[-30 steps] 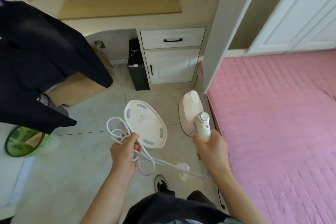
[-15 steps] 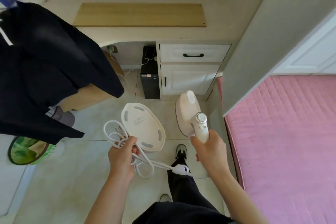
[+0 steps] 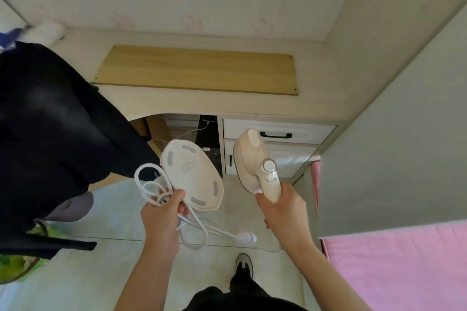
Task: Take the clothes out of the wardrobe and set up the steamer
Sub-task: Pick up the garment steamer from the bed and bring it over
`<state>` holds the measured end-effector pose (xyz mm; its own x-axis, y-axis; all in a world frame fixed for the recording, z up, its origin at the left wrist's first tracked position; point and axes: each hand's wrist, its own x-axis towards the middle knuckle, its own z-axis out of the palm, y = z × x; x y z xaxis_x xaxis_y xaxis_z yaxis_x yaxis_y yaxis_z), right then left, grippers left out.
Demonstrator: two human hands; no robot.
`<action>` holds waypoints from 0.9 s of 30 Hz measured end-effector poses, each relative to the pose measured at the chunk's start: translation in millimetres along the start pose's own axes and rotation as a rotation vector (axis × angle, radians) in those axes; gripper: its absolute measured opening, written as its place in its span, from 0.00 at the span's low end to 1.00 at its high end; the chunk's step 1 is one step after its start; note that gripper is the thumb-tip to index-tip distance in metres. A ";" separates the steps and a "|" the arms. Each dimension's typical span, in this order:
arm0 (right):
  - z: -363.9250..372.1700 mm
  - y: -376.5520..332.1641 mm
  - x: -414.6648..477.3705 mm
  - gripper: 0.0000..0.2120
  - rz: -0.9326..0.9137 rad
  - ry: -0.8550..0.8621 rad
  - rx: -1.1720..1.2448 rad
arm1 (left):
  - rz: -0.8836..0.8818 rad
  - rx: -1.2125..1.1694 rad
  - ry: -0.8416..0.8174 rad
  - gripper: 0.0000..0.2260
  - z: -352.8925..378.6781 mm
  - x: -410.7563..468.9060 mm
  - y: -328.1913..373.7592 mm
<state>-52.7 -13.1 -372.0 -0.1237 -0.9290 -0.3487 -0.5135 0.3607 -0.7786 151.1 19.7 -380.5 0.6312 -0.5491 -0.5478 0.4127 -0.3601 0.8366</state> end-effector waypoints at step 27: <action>71.8 -170.2 240.3 0.09 0.099 0.212 0.107 | 0.253 0.264 -0.146 0.08 190.5 240.2 189.9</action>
<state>65.9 -291.8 -360.7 -0.3497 -0.8812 -0.3180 -0.3982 0.4470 -0.8010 256.0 -324.2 -353.3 0.5832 -0.7404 -0.3344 0.0607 -0.3707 0.9267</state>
